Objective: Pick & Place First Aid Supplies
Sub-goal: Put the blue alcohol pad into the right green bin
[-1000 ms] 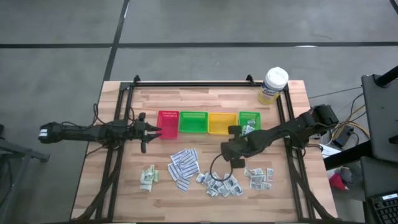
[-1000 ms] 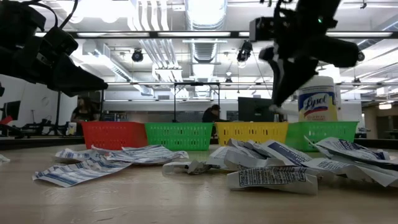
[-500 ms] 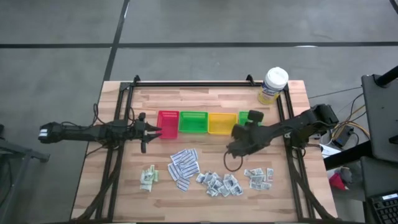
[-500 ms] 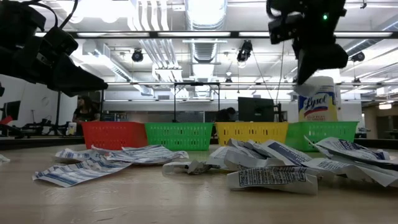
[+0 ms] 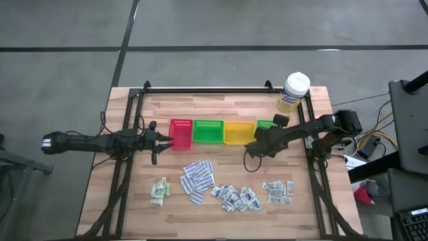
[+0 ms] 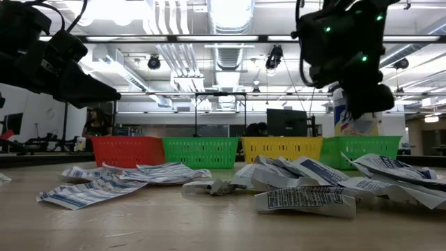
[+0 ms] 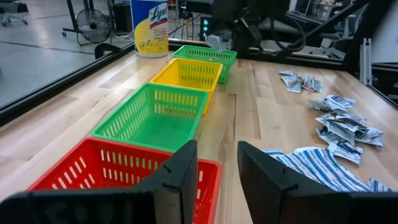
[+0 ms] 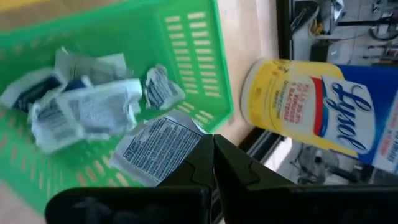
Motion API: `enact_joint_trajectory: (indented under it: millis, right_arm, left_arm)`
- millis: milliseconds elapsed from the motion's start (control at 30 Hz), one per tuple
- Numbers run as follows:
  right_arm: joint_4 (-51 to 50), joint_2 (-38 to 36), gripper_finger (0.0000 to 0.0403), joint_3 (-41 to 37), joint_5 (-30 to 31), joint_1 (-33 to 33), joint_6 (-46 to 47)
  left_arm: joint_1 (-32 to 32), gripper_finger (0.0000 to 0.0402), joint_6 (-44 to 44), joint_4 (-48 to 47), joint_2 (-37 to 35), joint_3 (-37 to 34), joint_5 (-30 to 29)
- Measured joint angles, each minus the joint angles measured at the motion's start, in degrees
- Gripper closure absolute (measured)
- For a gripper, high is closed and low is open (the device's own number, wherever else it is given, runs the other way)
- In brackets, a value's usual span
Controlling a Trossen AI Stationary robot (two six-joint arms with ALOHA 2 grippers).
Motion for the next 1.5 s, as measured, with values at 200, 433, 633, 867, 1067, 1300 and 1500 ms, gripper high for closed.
enact_joint_trajectory:
  millis: [200,433,633,867,1067,1300,1500]
  right_arm:
    - [9.64,-2.64,0.0395,-1.45,-6.12,-4.78,-10.50]
    - [17.24,-5.47,0.0394,-3.85,-13.76,-9.45,-17.45]
    - [20.34,-5.96,0.0394,-6.26,-15.85,-11.03,-19.49]
    - [23.65,-6.01,0.0394,-8.23,-16.67,-11.18,-20.38]
    - [23.73,-6.07,0.0394,-8.31,-16.47,-11.18,-20.40]
    - [23.74,-6.07,0.0377,-8.68,-16.27,-11.18,-21.01]
    - [22.38,-6.07,0.0333,-7.93,-16.23,-11.13,-23.36]
  left_arm:
    - [0.00,0.0289,-0.02,0.00,0.00,0.00,-0.02]
    - [0.00,0.0289,-0.01,0.00,0.00,0.00,-0.02]
    - [0.00,0.0289,0.09,0.00,0.02,0.00,-0.01]
    - [0.00,0.0289,0.11,0.00,0.11,0.00,-0.02]
    - [0.02,0.0289,0.11,0.00,0.13,0.00,0.00]
    - [0.01,0.0289,0.13,0.00,0.13,0.00,0.00]
    - [0.00,0.0289,0.13,0.00,0.13,0.00,-0.02]
